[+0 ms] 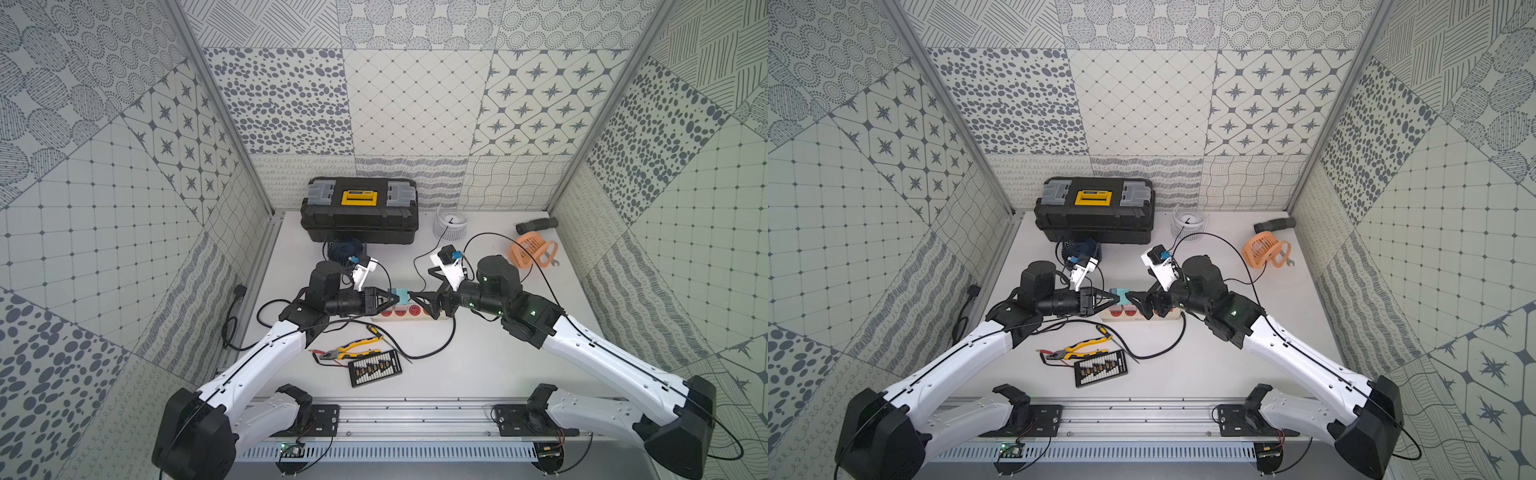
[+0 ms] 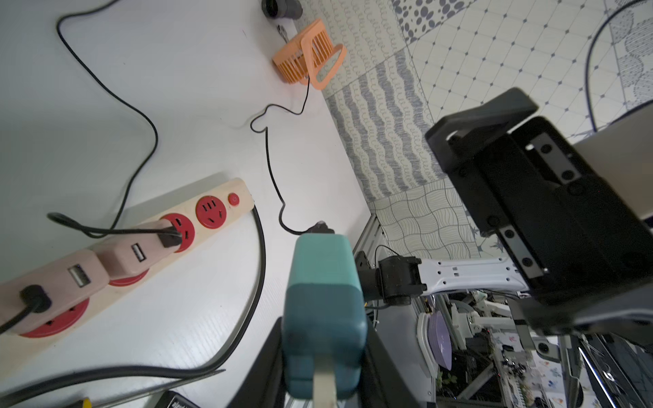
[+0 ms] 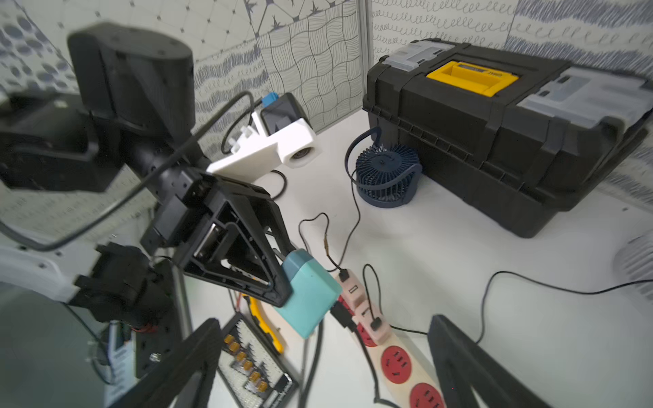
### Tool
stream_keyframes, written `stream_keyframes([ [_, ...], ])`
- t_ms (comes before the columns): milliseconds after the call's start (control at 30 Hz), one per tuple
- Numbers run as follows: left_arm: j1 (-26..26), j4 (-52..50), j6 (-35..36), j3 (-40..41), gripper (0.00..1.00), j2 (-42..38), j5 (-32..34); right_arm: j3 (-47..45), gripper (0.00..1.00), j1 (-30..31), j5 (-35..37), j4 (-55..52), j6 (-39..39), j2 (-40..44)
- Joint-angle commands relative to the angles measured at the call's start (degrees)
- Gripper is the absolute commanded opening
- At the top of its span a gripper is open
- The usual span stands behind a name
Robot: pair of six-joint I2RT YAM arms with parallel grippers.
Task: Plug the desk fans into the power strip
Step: Pick up the plug from the center of the board.
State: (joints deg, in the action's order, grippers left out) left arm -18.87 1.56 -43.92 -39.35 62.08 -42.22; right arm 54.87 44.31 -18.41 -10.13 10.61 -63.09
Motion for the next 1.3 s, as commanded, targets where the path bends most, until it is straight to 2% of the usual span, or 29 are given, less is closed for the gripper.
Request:
stream_keyframes([
  [0,0.7,21.9,-8.0,3.1,0.00,-4.2,8.6,-2.9,0.90,-1.0,-15.5,13.0,19.0,-0.9],
  [67,0.7,26.3,-9.0,4.6,0.00,-5.7,9.9,-4.6,0.87,-1.4,-18.0,17.9,24.7,-1.9],
  [167,0.7,32.9,-10.4,6.3,0.00,-7.3,9.3,-5.4,0.83,-3.0,-19.2,18.6,27.6,-3.6],
  [333,0.6,38.9,-11.7,6.4,0.00,-8.1,2.3,-5.3,0.80,-7.2,-23.7,22.1,31.7,-6.3],
  [567,0.6,43.1,-13.5,8.2,0.00,-10.0,-3.3,-1.0,0.76,-7.6,-34.7,27.7,33.1,-9.7],
  [733,0.1,46.5,-15.2,7.9,0.00,-9.2,-5.8,0.1,0.71,-7.4,-37.0,29.8,33.8,-10.8],
  [900,-0.9,49.3,-16.5,7.8,0.00,-7.5,-7.0,2.0,0.60,-7.3,-39.2,31.7,34.7,-11.9],
  [1267,-2.1,48.3,-15.7,8.7,0.00,-6.6,-6.8,4.6,0.40,-6.4,-41.6,31.9,34.0,-13.5],
])
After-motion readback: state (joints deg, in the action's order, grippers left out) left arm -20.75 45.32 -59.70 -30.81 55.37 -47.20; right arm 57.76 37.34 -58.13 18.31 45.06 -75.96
